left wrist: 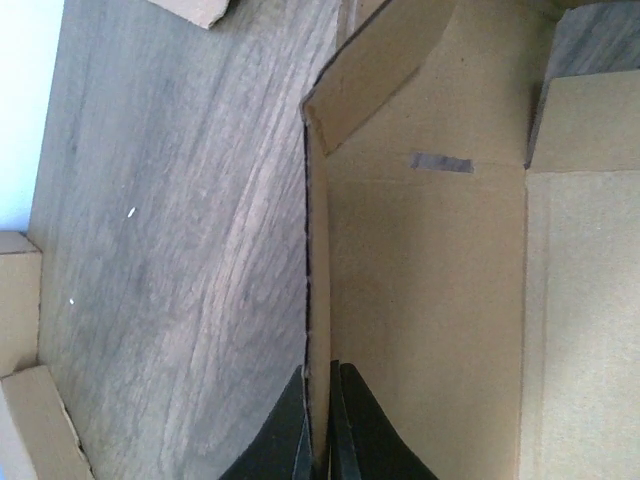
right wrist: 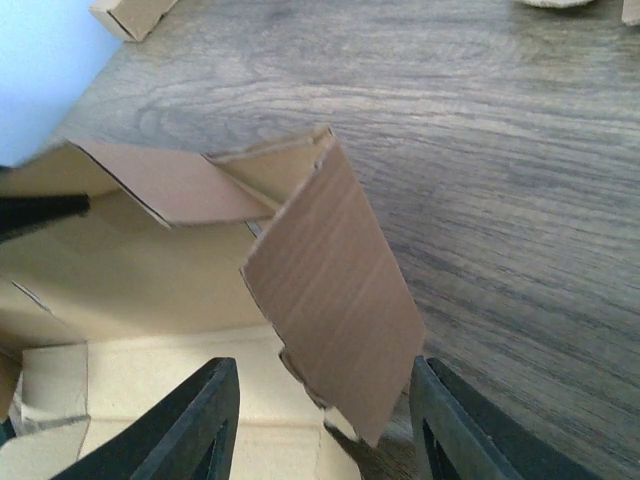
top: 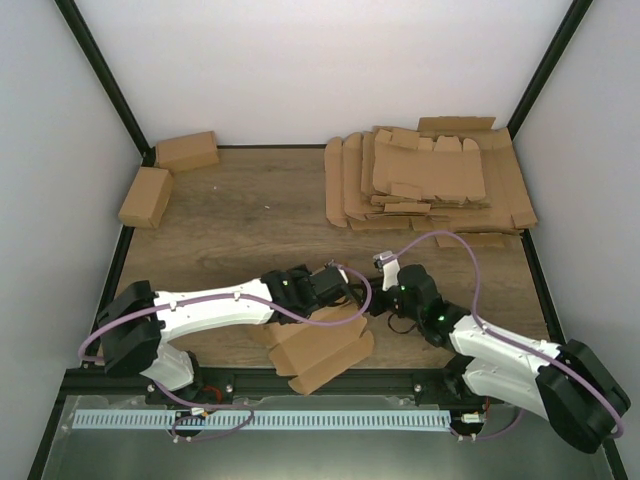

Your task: Fold the paper box

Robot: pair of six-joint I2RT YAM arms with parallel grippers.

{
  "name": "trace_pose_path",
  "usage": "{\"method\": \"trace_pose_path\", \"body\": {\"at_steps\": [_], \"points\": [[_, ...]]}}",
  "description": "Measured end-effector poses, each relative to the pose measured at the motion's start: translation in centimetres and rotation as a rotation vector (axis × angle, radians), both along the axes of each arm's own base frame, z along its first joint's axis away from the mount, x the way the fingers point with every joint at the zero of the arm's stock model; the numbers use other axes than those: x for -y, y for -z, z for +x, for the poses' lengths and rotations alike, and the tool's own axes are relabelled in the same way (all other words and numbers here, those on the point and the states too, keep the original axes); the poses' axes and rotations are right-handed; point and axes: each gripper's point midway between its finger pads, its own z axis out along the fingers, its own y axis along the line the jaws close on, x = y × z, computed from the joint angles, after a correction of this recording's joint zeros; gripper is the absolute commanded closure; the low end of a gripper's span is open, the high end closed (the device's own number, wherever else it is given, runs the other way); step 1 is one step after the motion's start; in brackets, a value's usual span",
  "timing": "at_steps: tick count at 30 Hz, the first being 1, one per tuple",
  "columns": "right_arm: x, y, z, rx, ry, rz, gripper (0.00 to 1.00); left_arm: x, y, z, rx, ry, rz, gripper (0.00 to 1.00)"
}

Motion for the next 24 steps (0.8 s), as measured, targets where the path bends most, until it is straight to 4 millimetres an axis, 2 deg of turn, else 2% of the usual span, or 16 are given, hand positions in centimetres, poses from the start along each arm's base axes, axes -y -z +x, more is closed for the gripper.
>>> {"method": "trace_pose_path", "body": {"at_steps": [9,16,20,24], "points": [[-0.7,1.6,0.0,-0.011,-0.051,-0.036,0.55,-0.8,-1.2,0.4,0.046,-0.006,0.023,0.96],[-2.4,1.2,0.2,0.039,-0.104,-0.010,0.57,-1.0,-1.7,0.1,0.036,-0.020,-0.008,0.96],[-3.6,1.8,0.2,0.068,-0.132,-0.049,0.69,-1.0,-2.2,0.0,0.040,-0.030,-0.035,0.96],[-4.4,1.2,0.7,0.124,-0.127,-0.069,0.85,-1.1,-2.2,0.0,0.038,-0.035,-0.034,0.96]]}}
